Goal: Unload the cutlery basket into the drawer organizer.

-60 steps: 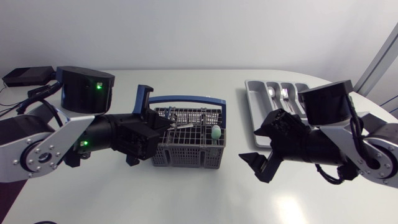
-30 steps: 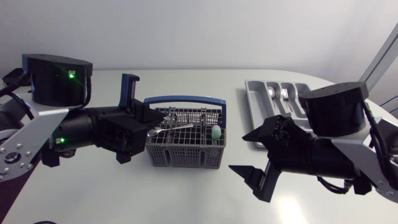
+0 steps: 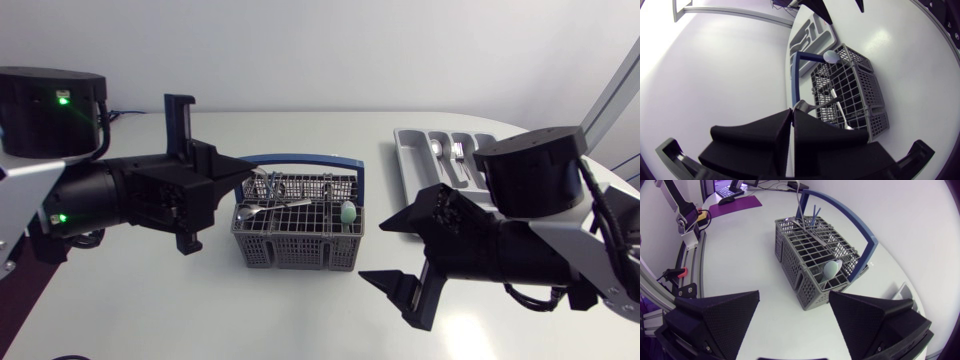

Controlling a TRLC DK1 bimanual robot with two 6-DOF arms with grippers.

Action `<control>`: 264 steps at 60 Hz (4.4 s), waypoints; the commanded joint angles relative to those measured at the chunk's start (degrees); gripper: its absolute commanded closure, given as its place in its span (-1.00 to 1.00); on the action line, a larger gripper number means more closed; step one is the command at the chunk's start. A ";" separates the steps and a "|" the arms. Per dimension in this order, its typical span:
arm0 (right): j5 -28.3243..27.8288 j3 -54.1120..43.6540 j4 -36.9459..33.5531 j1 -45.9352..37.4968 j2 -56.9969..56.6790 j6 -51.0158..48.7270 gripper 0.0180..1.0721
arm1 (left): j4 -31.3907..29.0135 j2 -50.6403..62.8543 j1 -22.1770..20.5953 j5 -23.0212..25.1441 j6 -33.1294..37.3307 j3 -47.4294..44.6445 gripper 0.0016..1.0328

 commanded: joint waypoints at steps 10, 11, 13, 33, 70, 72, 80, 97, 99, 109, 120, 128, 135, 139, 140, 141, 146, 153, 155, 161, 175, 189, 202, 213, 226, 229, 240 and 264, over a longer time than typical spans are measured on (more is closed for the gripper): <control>1.03 1.47 -0.61 1.74 -1.40 1.56 -0.90 | -3.66 -4.74 0.84 0.53 -2.67 3.99 0.82; 1.29 1.47 -0.61 1.92 -1.67 1.56 -0.90 | -4.45 -5.18 0.84 0.53 -3.11 4.25 0.82; 1.73 1.56 -0.61 2.18 -2.28 1.65 -0.90 | -5.60 -5.79 0.76 0.53 -4.43 4.87 0.82; 13.78 1.83 1.67 8.16 -9.49 1.83 -0.90 | -20.36 -0.08 -4.34 -4.13 -31.67 17.00 0.81; 33.81 -4.94 19.95 18.88 -9.58 -7.84 -0.66 | -25.63 19.34 -8.56 1.59 -73.16 31.41 0.79; 34.78 -5.47 21.27 19.05 -9.58 -8.54 -0.62 | -25.72 20.22 -8.38 2.29 -74.83 32.11 0.79; 37.07 -7.31 26.11 19.05 -9.23 -11.27 -0.45 | -26.60 22.07 -8.03 4.05 -79.05 33.96 0.79; 38.47 -8.63 34.19 18.79 -3.87 -15.31 -0.02 | -26.86 24.97 -9.61 5.81 -82.65 35.10 0.79; 38.47 -8.63 34.54 18.79 -3.25 -15.58 0.02 | -26.86 25.06 -9.70 5.81 -82.65 35.19 0.79; 38.38 -8.02 35.86 18.26 -1.40 -16.63 0.21 | -26.86 25.32 -9.88 5.81 -82.30 35.28 0.79; 38.03 -7.93 36.65 16.59 -0.35 -17.25 0.38 | -26.86 25.32 -9.88 5.81 -82.12 35.19 0.79; 37.51 -8.11 37.27 15.89 -0.26 -17.42 0.47 | -26.69 25.58 -9.88 5.81 -81.95 35.10 0.79; 37.42 -8.02 37.27 15.89 0.35 -17.51 0.52 | -26.60 25.67 -9.88 5.81 -81.95 35.10 0.79; 37.15 -7.93 37.27 15.89 0.88 -17.69 0.54 | -26.60 25.67 -9.88 5.81 -81.95 35.10 0.79; 37.07 -7.84 37.27 15.89 1.06 -17.69 0.57 | -26.60 25.58 -9.97 5.81 -81.95 35.10 0.79; 36.98 -7.84 37.27 15.89 1.06 -17.69 0.59 | -26.60 25.58 -9.97 5.81 -81.95 35.02 0.79; 36.98 -7.75 37.36 15.89 1.50 -17.60 0.64 | -26.60 25.58 -10.05 5.81 -81.95 34.84 0.79; 36.98 -7.67 37.53 15.89 2.20 -17.42 0.70 | -26.51 25.32 -10.41 5.81 -81.86 34.31 0.79; 36.98 -7.67 37.53 15.80 2.55 -17.33 0.72 | -26.34 25.23 -10.49 5.81 -81.95 34.14 0.79; 36.89 -7.75 38.06 15.89 2.64 -17.42 0.81 | -26.07 25.14 -10.76 5.81 -81.86 33.61 0.79; 36.71 -8.02 37.80 15.71 2.46 -17.42 0.89 | -25.72 24.70 -10.76 5.81 -81.77 33.35 0.58; 35.66 -8.81 35.95 15.63 -0.17 -16.98 0.89 | -24.14 23.12 -8.91 5.81 -82.56 35.19 -0.34; 29.95 -9.60 27.42 11.41 -8.17 -16.02 0.89 | -23.09 21.63 -3.81 5.81 -81.42 38.35 -0.62; 13.42 -8.37 14.68 -4.59 -17.49 -15.22 0.89 | -22.21 20.84 1.20 6.69 -74.65 39.76 -0.67; -14.44 -4.59 2.64 -32.63 -17.75 -22.61 0.89 | -24.76 21.19 -2.58 9.76 -61.20 35.89 -0.67; -18.48 -3.71 0.18 -37.02 -15.64 -26.21 0.89 | -25.02 21.45 -3.90 9.76 -58.65 34.58 -0.67; -27.27 -0.81 -6.24 -47.92 -4.74 -40.71 0.89 | -25.28 23.04 -6.71 10.38 -51.89 30.80 -0.66; -32.81 16.77 -21.09 -61.89 24.08 -67.34 0.89 | -24.76 25.50 -7.86 11.52 -44.68 25.61 -0.66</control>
